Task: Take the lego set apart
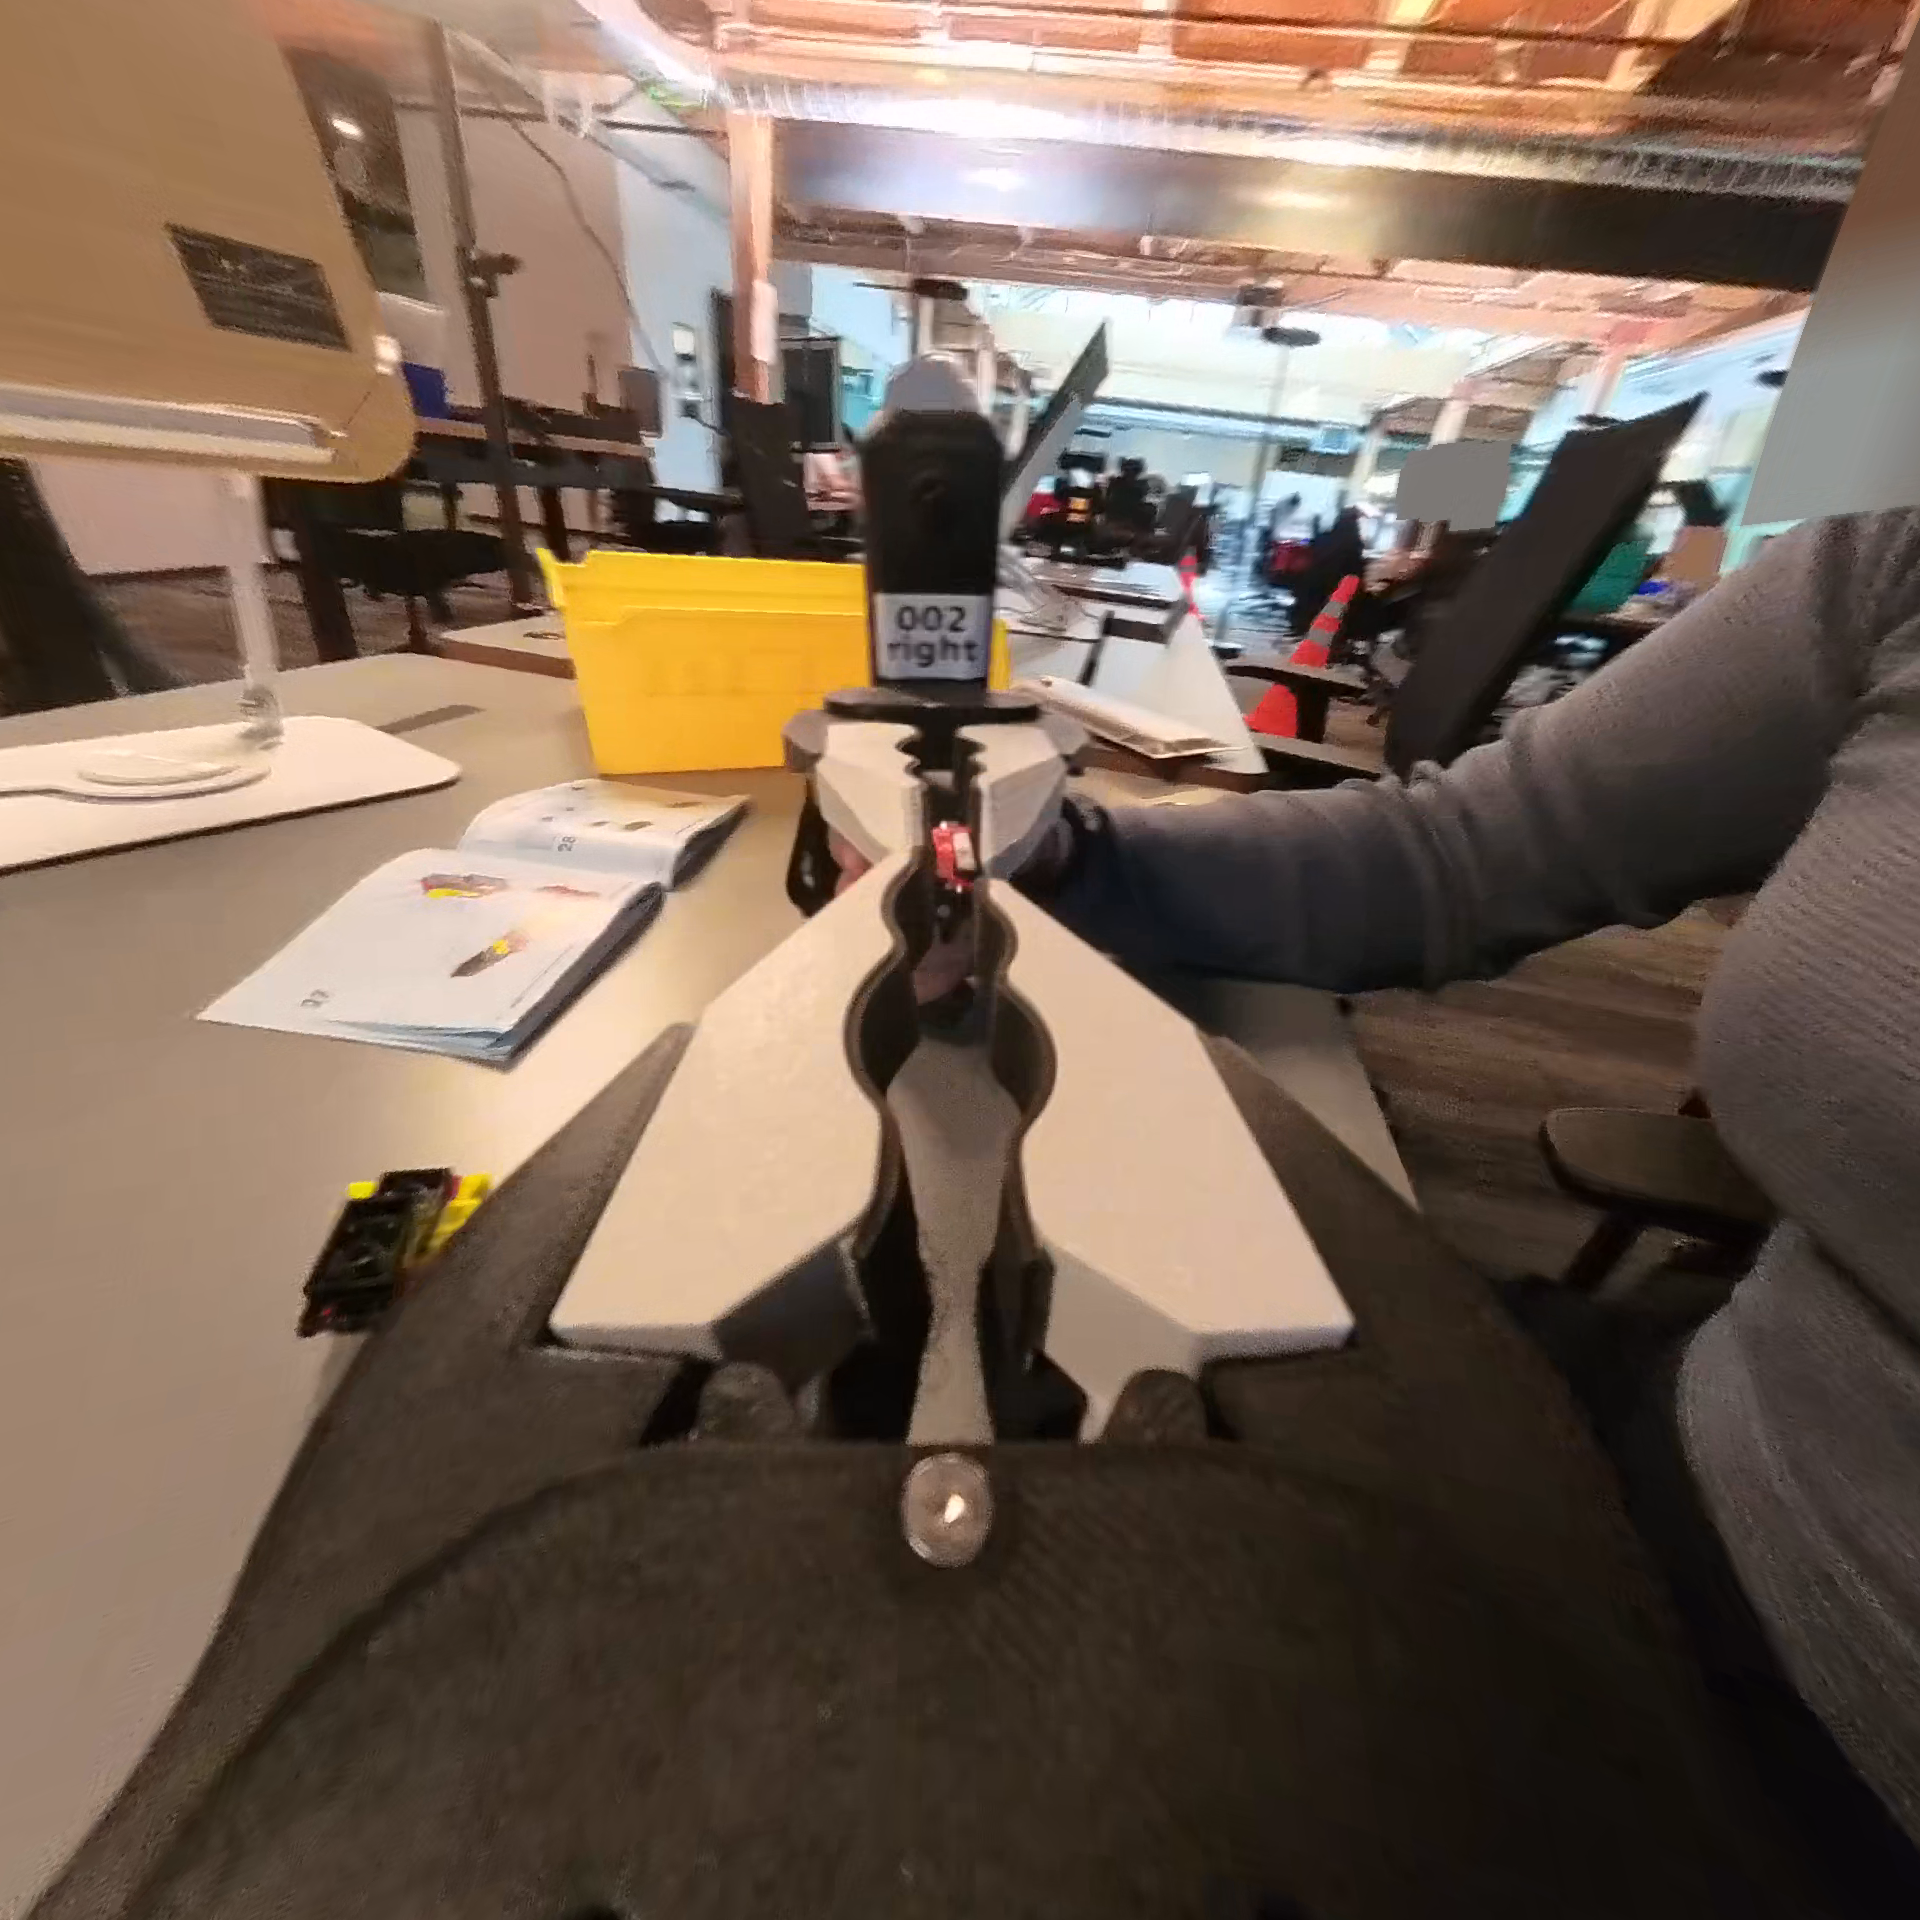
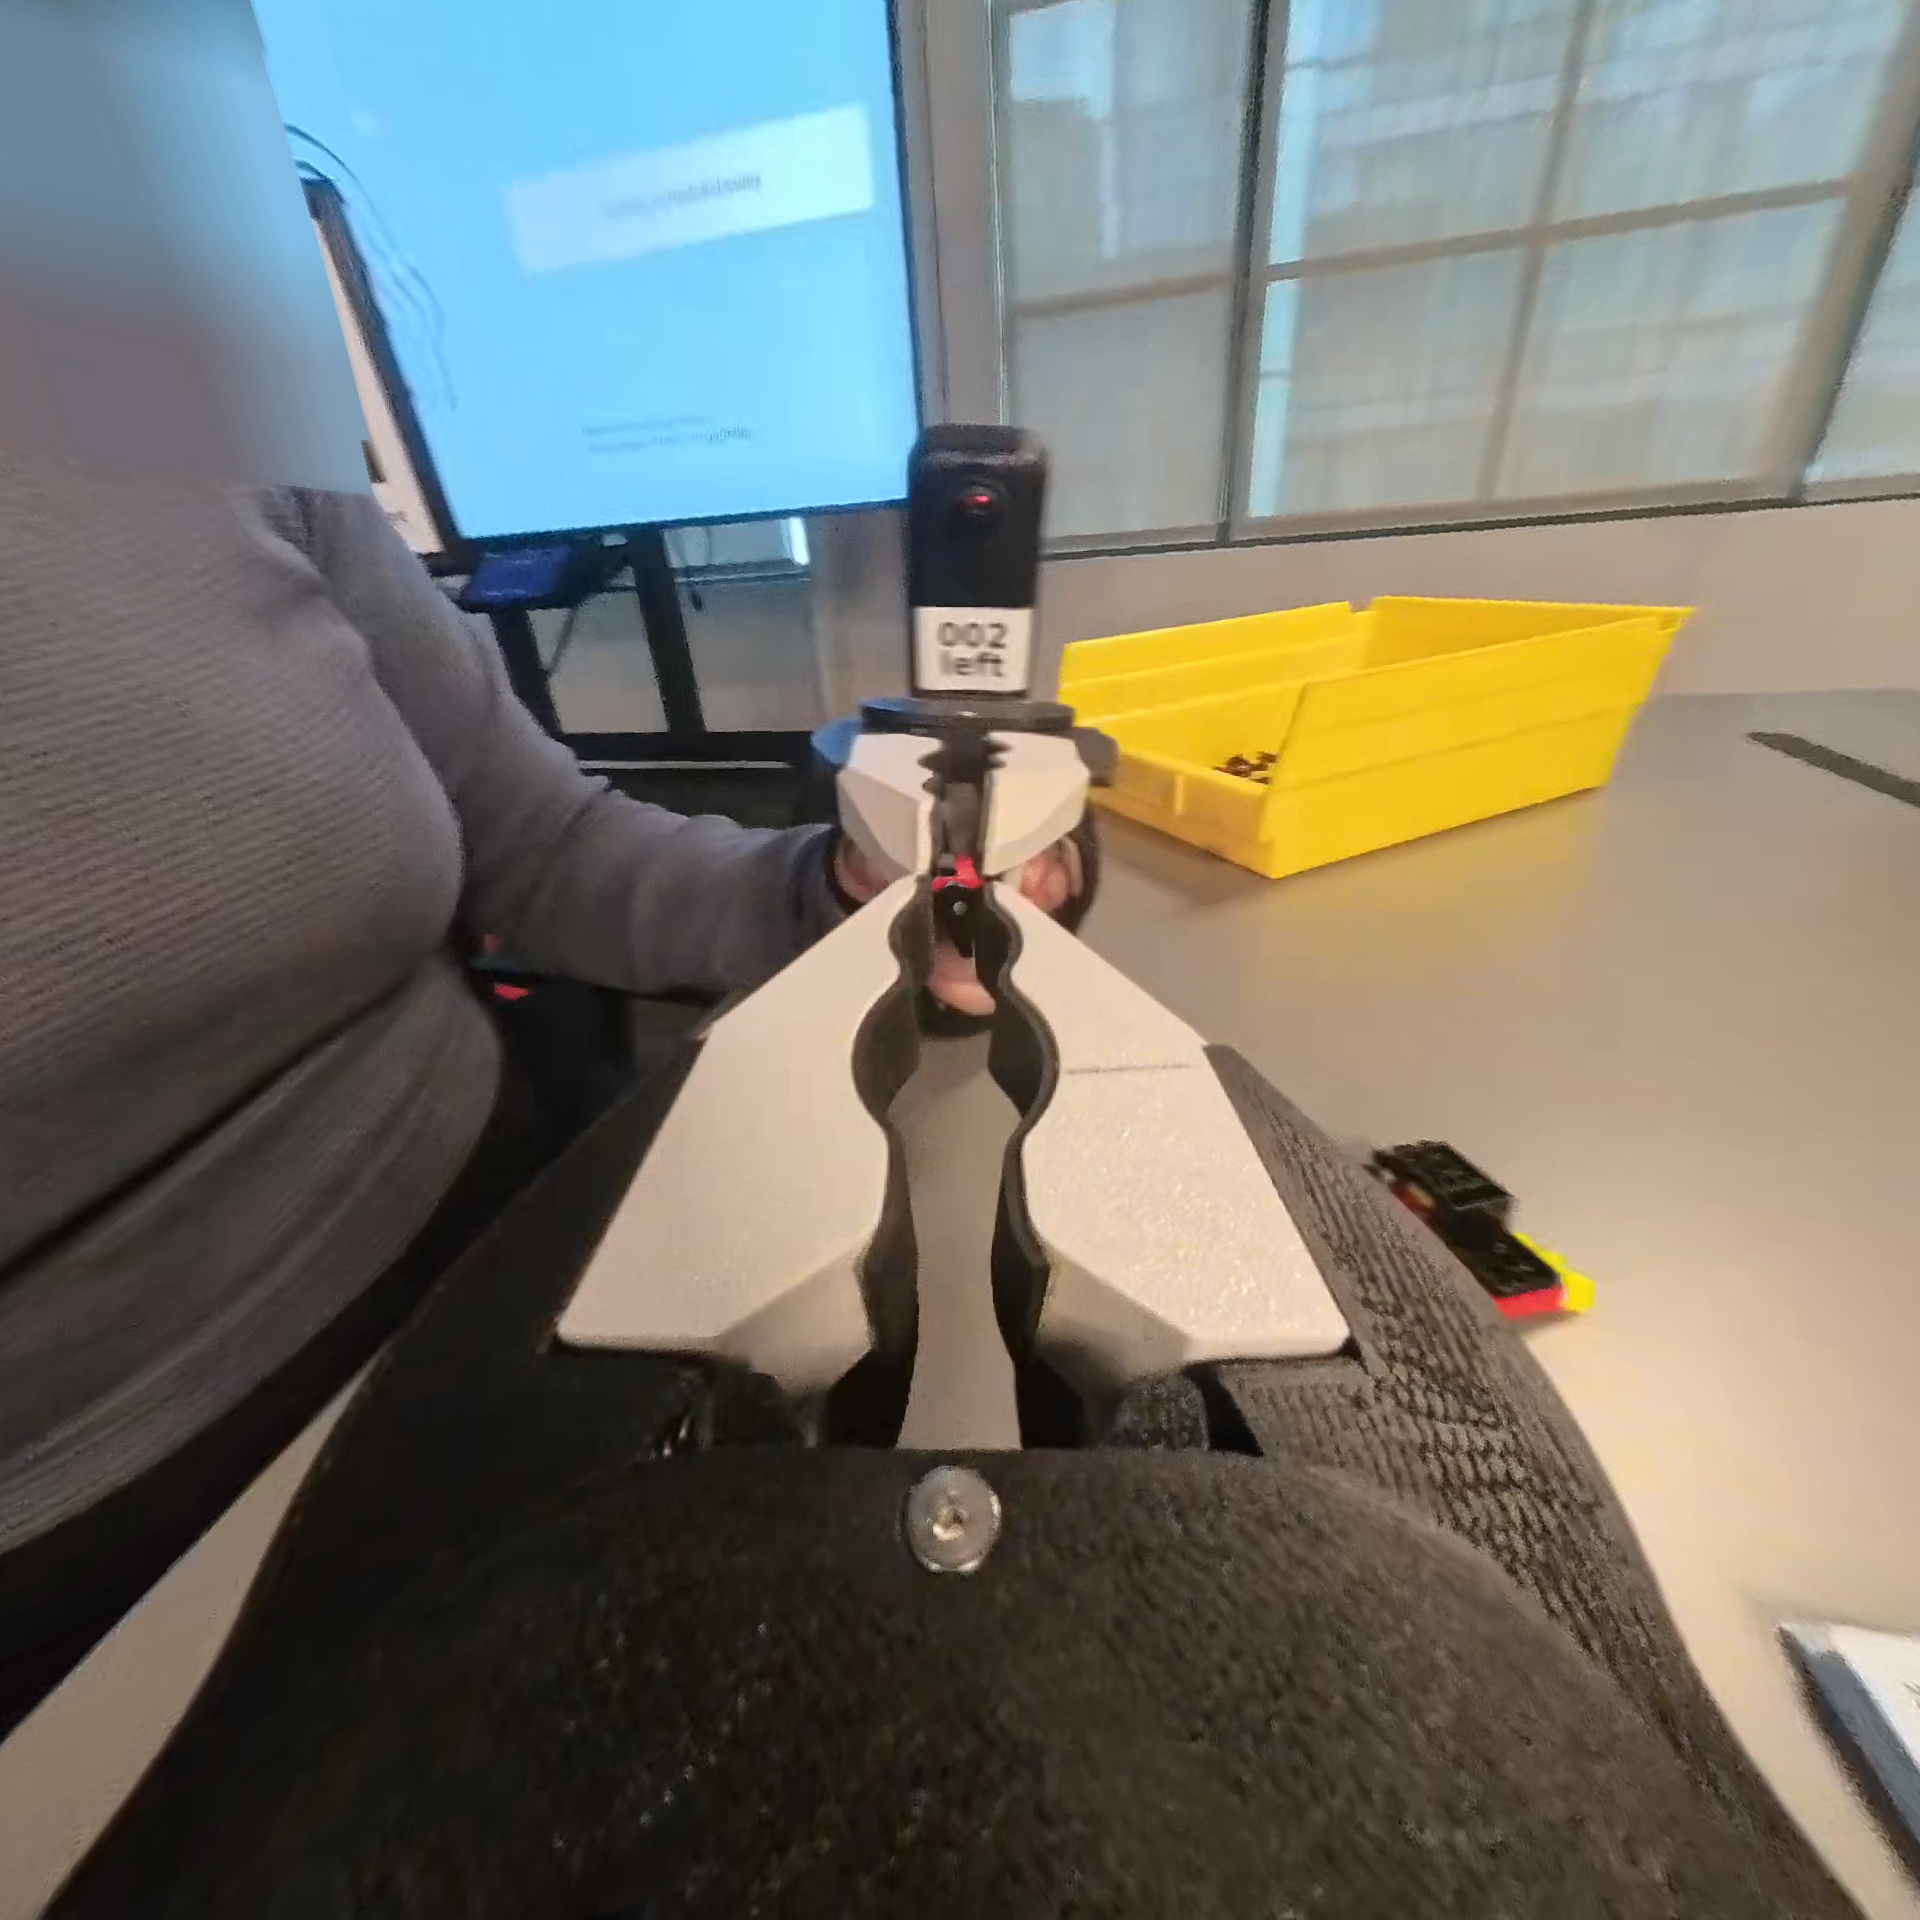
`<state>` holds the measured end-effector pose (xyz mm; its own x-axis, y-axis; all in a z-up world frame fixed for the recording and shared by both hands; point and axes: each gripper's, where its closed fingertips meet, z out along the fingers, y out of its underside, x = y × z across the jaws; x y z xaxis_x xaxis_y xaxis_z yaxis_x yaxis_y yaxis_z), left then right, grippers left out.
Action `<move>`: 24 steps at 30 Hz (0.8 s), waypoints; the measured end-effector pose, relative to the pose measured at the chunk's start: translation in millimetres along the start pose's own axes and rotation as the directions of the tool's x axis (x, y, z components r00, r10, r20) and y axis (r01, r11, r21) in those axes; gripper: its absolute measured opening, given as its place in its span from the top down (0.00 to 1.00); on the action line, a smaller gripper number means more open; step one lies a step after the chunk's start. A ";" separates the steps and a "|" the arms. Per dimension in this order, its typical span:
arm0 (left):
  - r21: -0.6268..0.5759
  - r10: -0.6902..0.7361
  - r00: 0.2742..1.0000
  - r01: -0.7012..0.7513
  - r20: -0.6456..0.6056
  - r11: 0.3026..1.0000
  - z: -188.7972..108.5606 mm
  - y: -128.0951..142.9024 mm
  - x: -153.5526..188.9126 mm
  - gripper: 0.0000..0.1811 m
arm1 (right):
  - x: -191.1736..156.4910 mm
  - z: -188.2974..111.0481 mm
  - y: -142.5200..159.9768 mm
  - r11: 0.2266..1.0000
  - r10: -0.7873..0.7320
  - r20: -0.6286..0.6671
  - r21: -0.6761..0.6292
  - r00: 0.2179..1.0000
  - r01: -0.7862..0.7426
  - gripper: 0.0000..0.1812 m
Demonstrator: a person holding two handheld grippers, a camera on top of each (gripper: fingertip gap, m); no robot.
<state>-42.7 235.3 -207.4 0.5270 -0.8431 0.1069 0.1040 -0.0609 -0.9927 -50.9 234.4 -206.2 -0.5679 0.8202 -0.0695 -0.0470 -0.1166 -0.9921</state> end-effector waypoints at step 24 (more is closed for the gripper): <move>-0.192 -0.142 0.963 0.099 -0.227 0.976 -8.7 26.5 23.3 0.97 | -19.4 -19.4 16.4 0.981 0.169 0.181 -0.130 0.969 -0.147 0.97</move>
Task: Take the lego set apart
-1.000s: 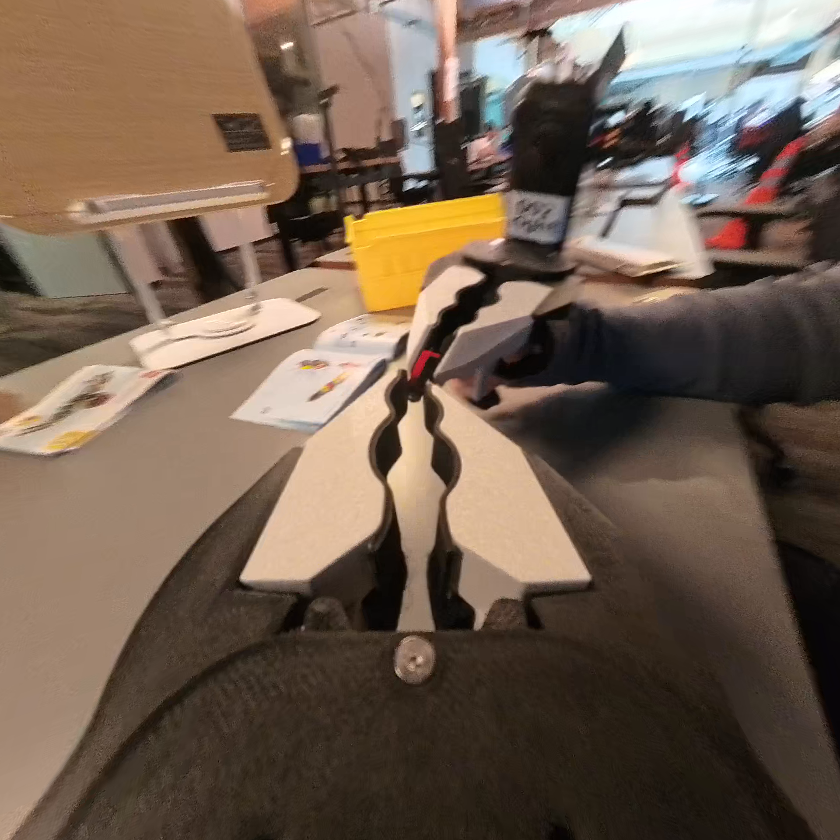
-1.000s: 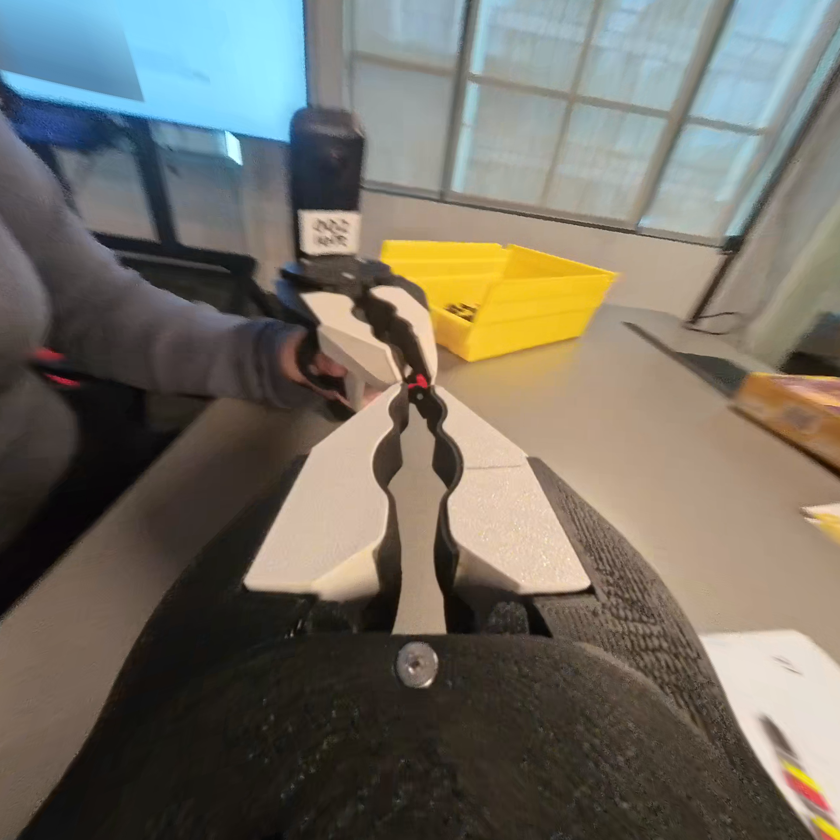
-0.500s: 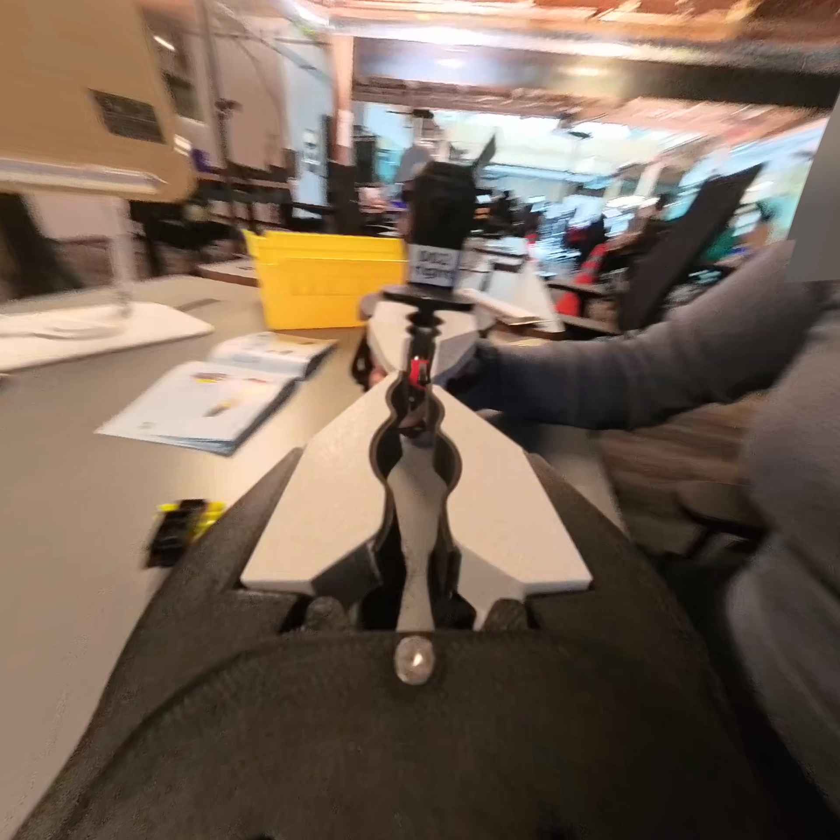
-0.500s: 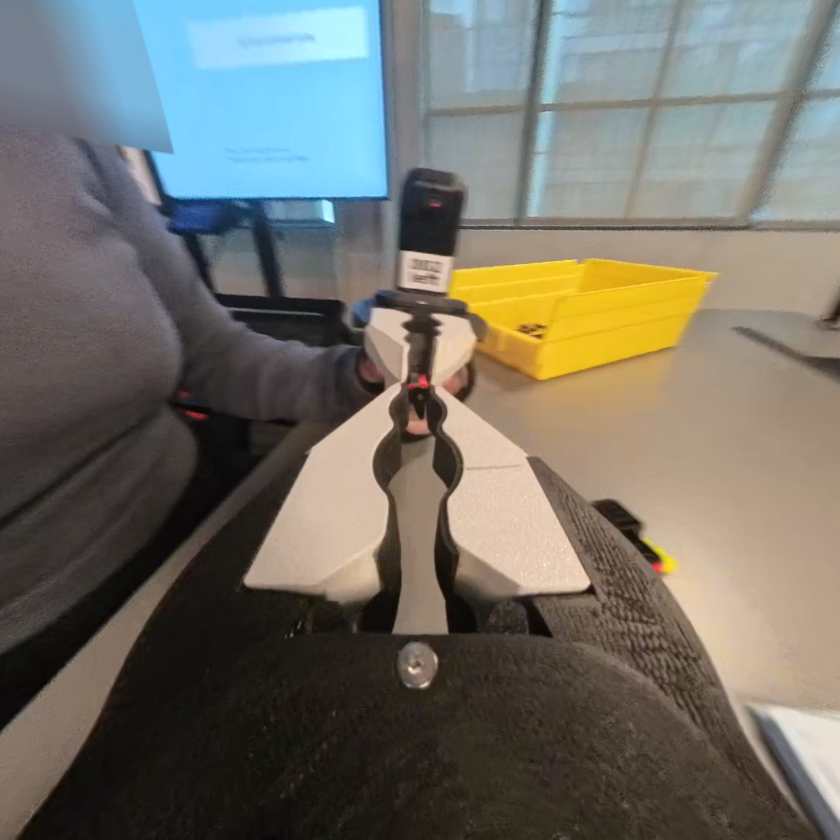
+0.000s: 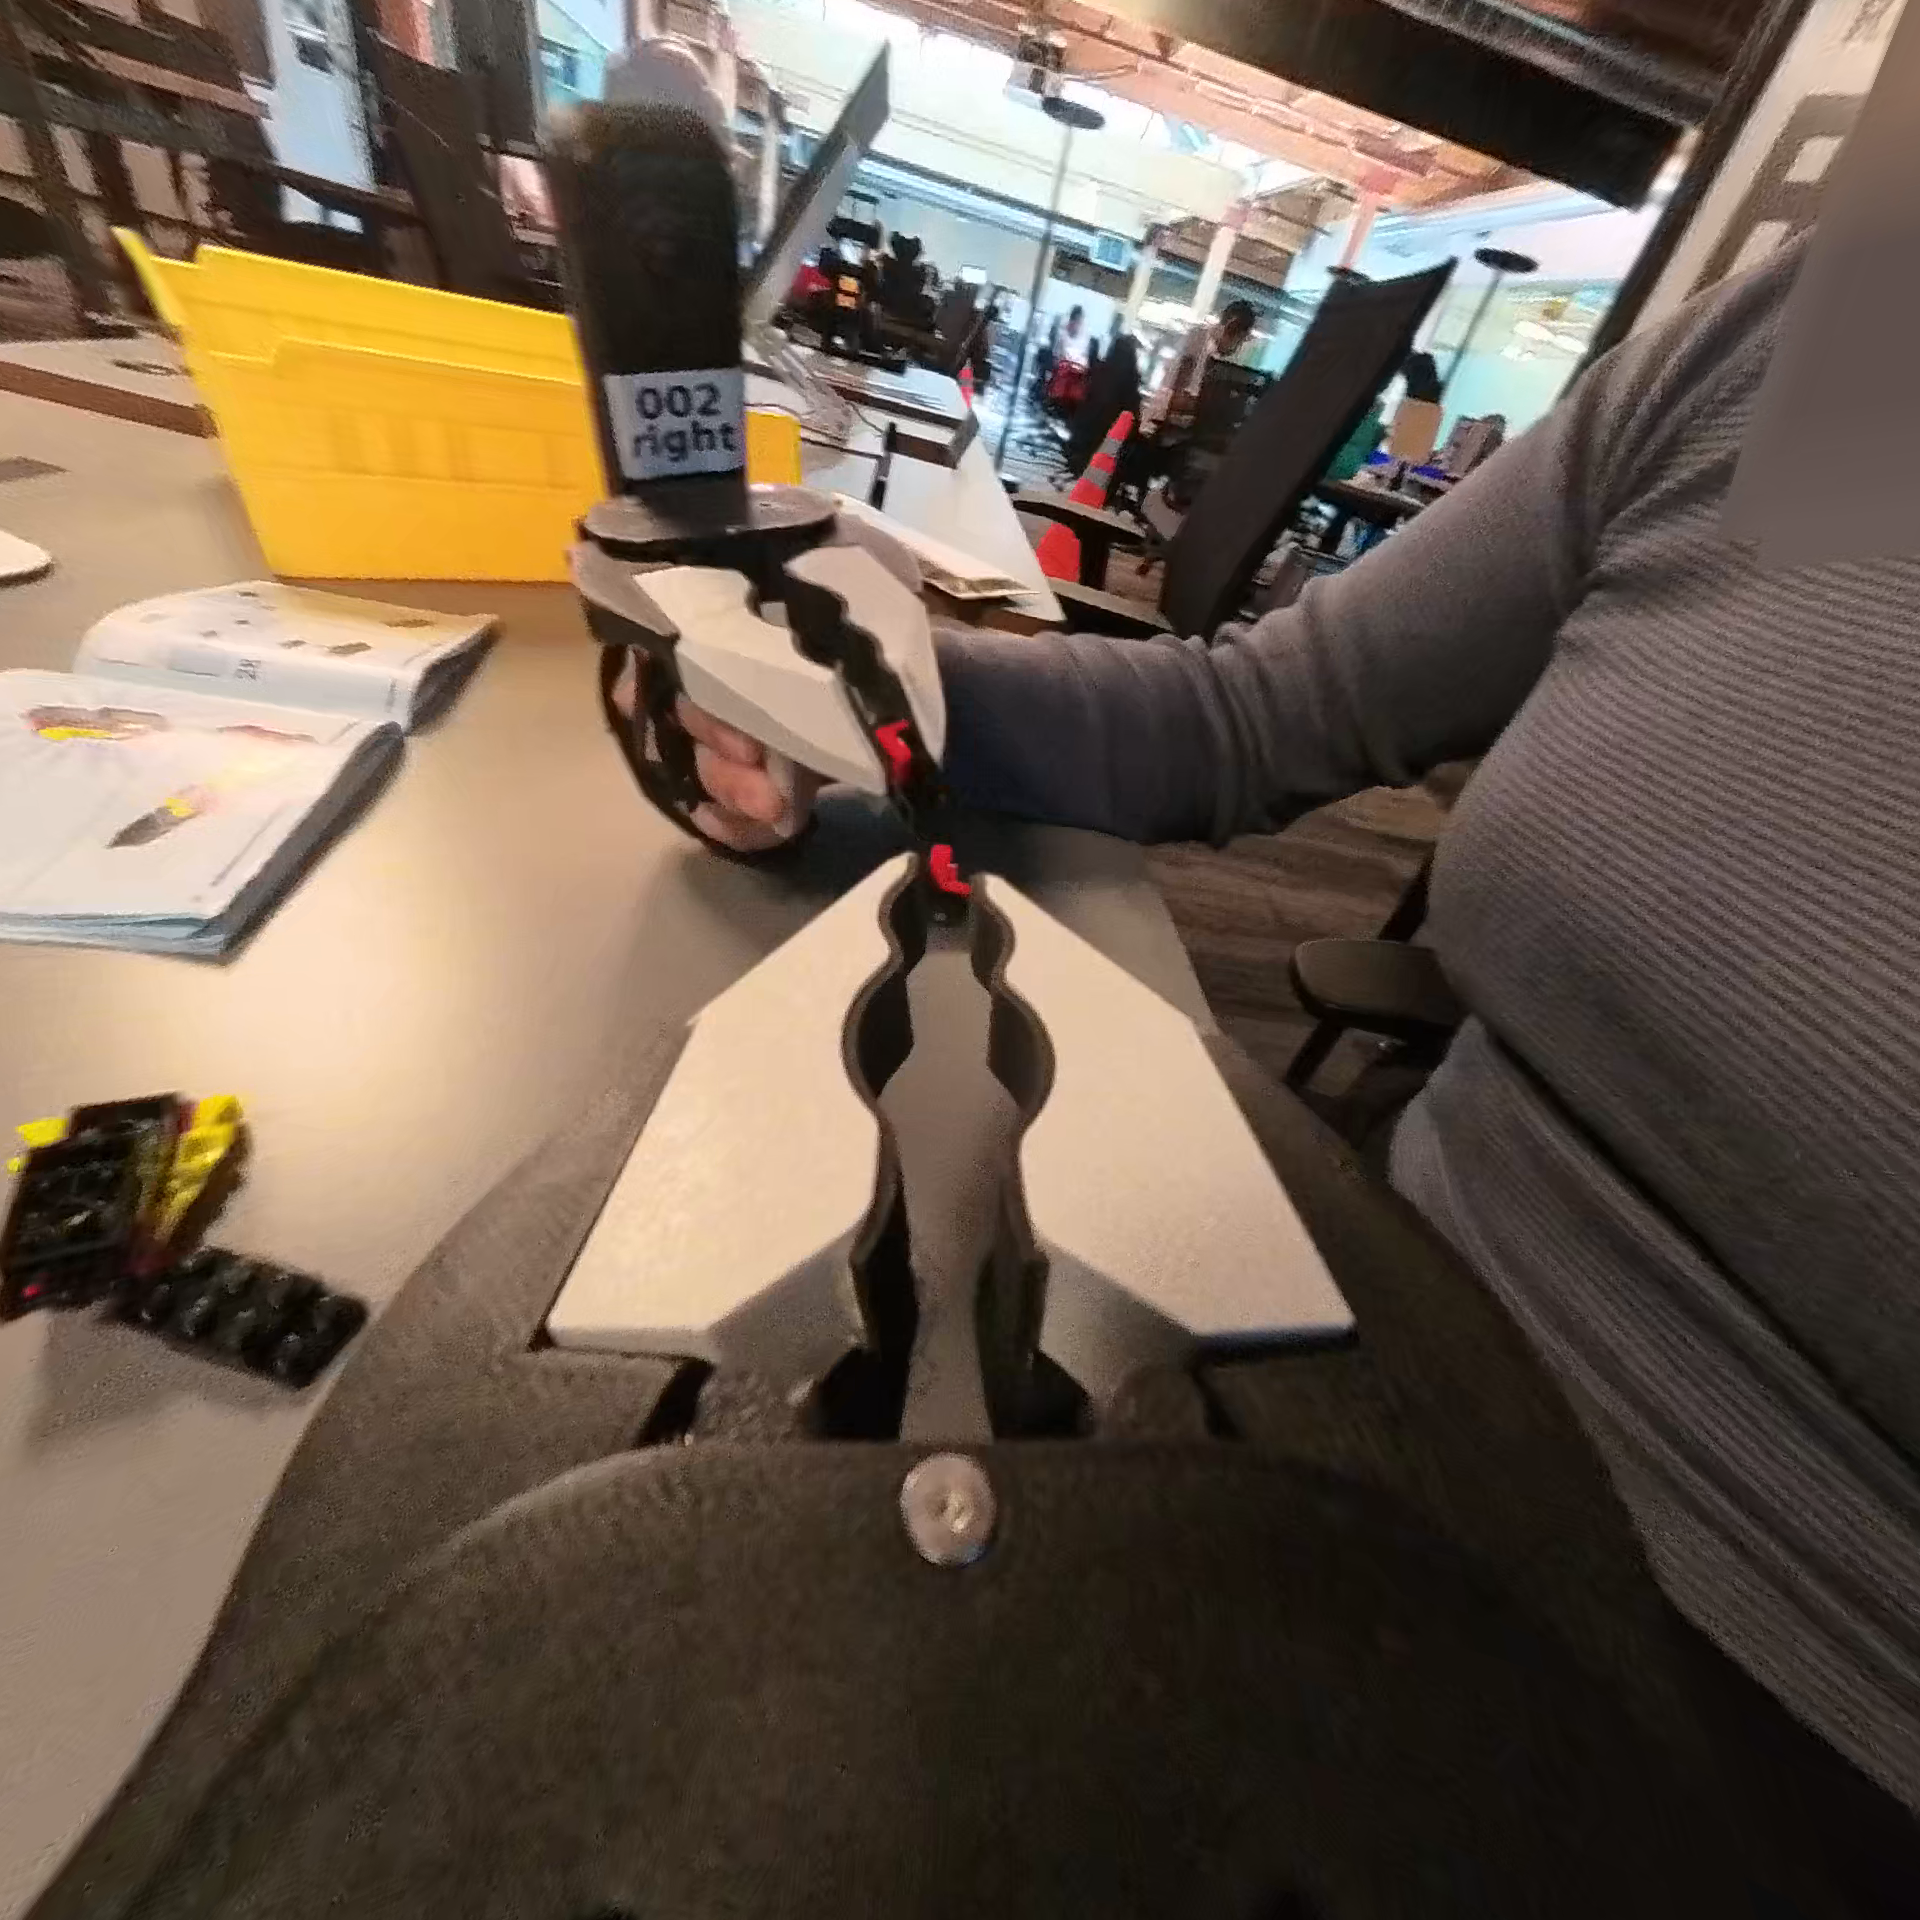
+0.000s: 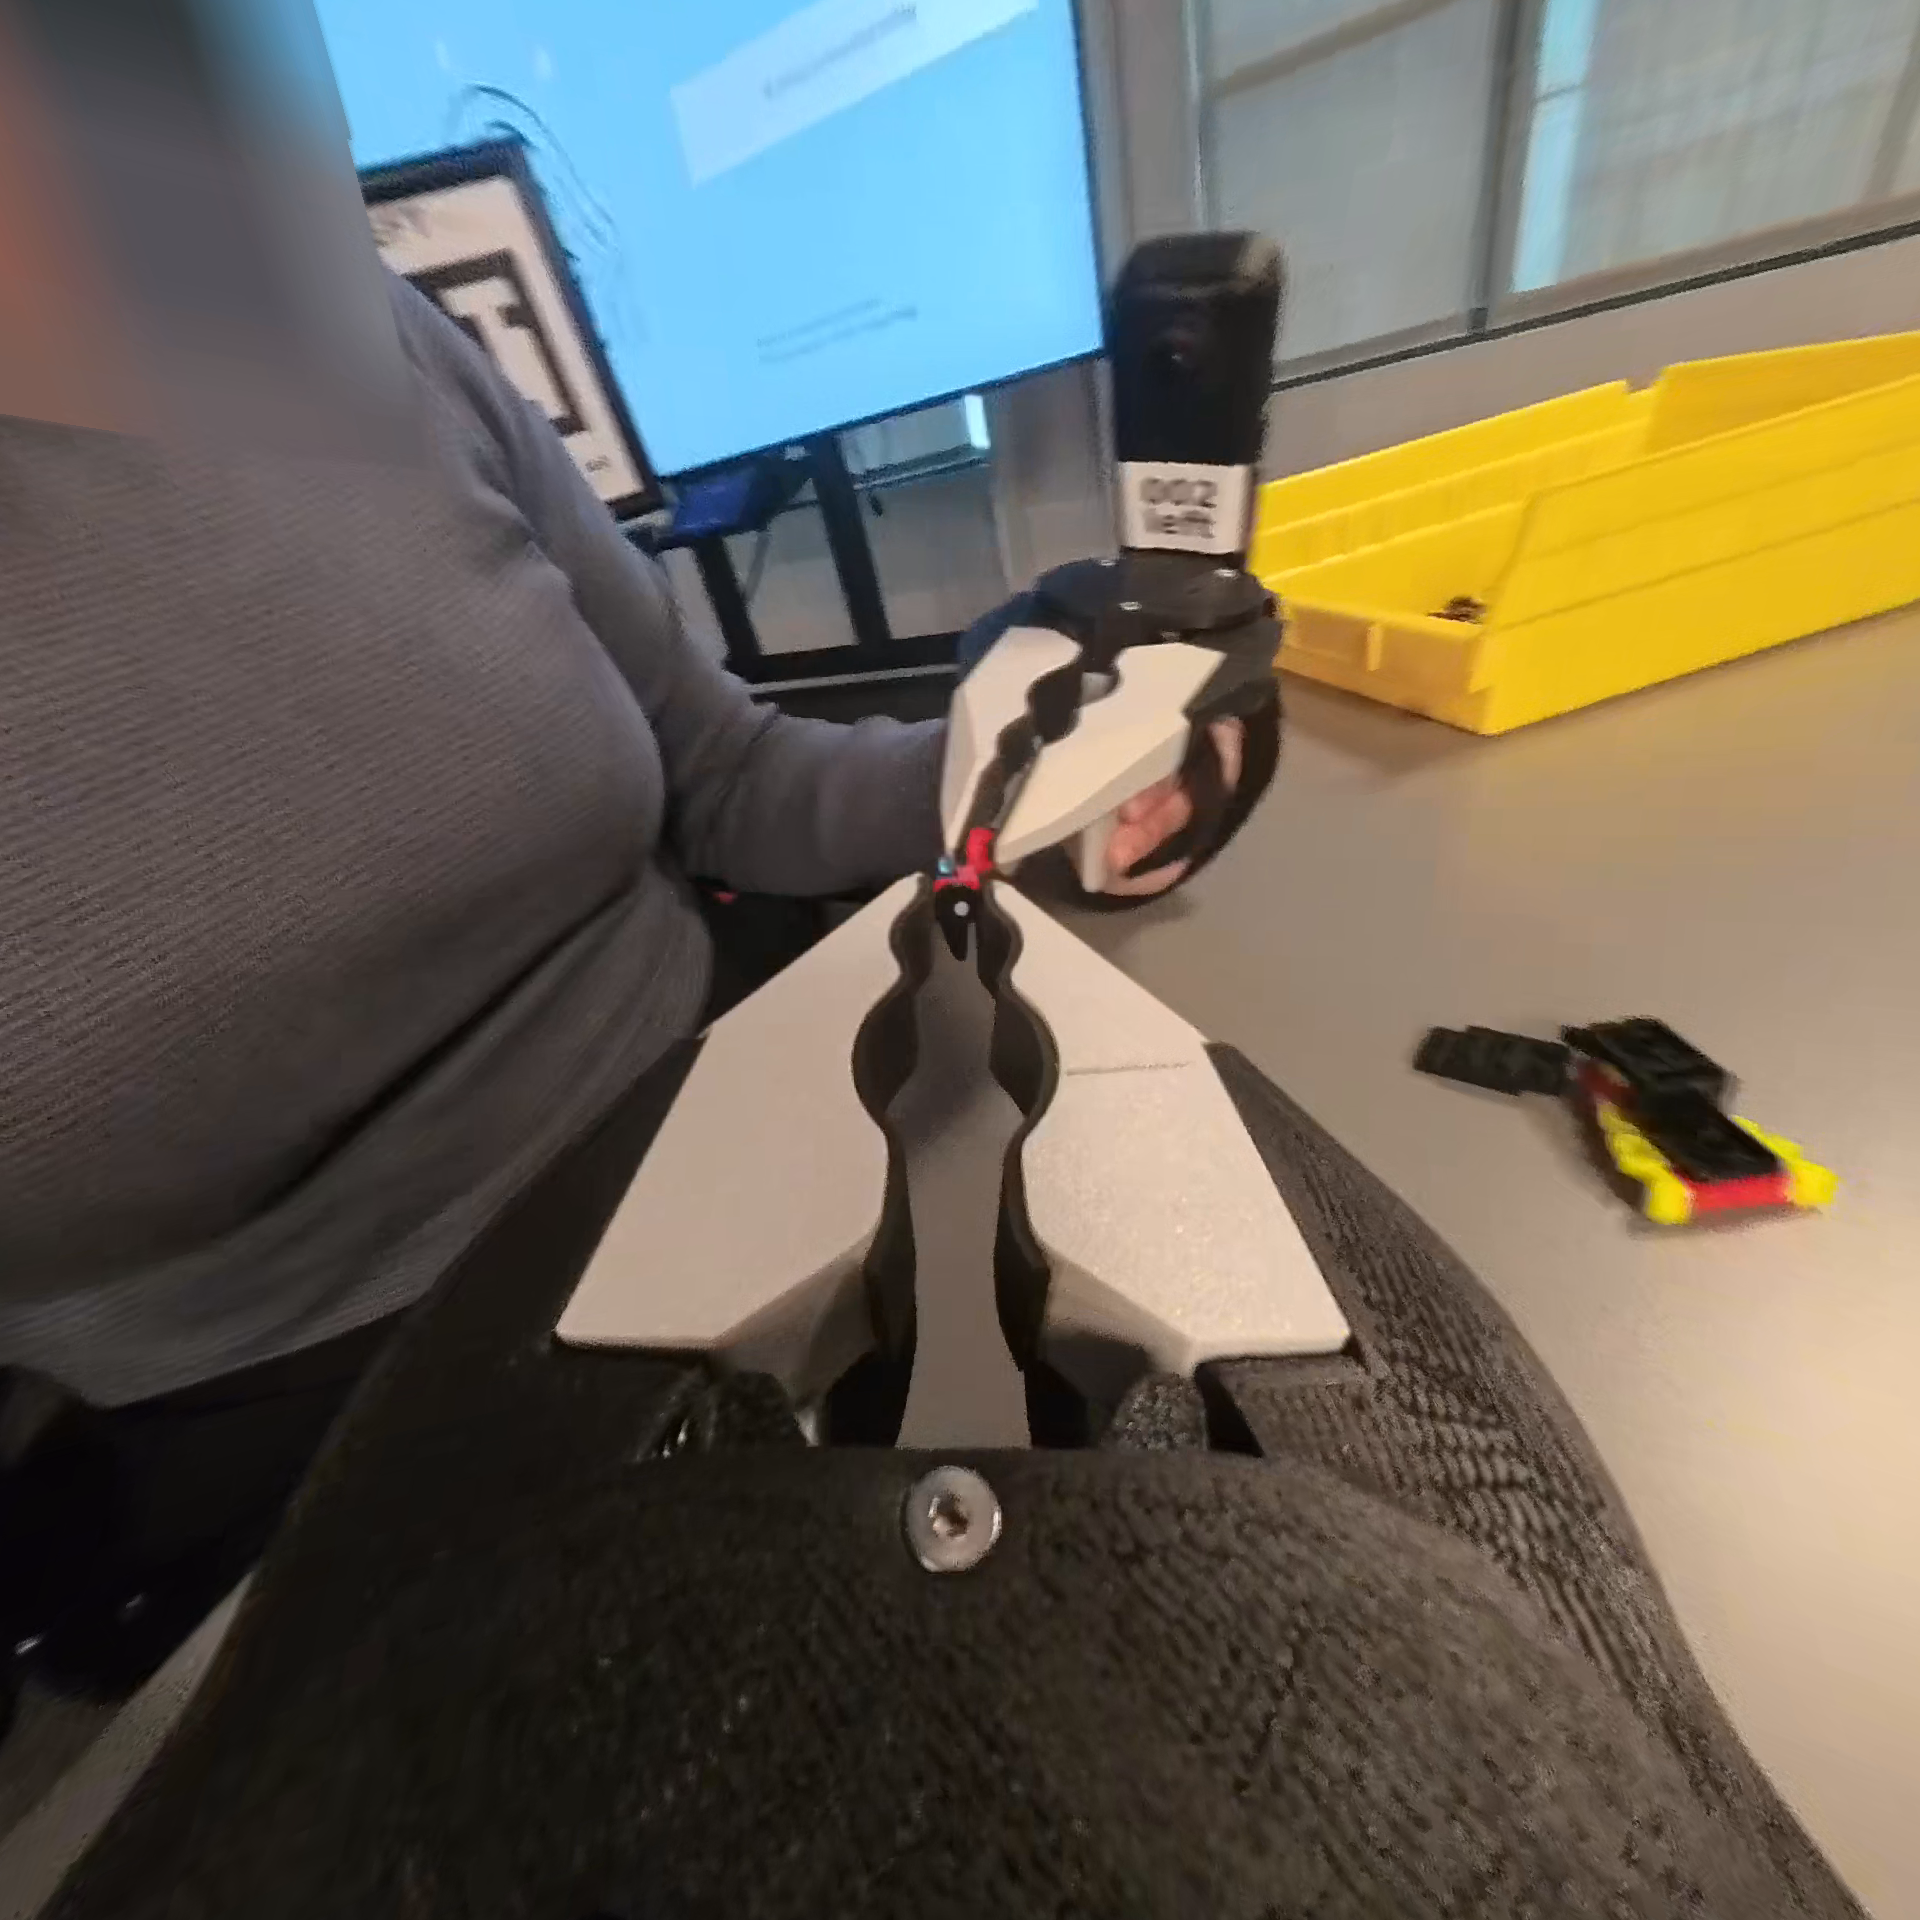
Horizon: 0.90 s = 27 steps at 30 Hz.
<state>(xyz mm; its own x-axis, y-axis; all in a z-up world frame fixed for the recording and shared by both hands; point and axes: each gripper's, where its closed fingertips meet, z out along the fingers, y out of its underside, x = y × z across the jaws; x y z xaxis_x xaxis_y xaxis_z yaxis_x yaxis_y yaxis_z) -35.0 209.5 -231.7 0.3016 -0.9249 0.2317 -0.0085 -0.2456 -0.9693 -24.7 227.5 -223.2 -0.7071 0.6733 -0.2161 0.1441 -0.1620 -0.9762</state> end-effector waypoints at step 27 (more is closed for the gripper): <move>-0.376 0.396 0.816 -0.240 0.421 0.895 6.6 32.7 -61.3 0.82 | 53.8 -4.1 36.0 0.898 -0.349 -0.345 -0.389 0.872 0.206 0.97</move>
<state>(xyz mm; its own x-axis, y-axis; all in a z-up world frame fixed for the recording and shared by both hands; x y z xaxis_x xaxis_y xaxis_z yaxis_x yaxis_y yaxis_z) -47.5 260.0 -278.1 0.6439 -0.7300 -0.2292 -0.4388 -0.1070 -0.8922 -54.7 260.8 -270.0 -0.4280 0.8919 0.1463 0.2535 0.2738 -0.9278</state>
